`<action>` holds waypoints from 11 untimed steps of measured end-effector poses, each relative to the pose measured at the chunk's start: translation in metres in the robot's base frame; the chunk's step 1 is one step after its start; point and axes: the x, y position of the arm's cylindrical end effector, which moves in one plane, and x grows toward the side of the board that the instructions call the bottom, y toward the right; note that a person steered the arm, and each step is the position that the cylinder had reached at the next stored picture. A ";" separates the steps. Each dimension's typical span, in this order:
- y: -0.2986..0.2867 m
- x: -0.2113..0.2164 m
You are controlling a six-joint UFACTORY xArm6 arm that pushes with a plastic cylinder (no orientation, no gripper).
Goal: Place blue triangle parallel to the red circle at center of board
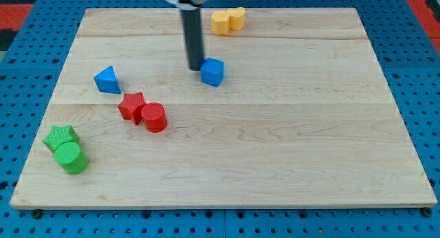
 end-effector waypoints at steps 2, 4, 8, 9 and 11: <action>0.059 0.006; -0.033 -0.030; -0.213 0.046; -0.216 0.013; -0.285 0.041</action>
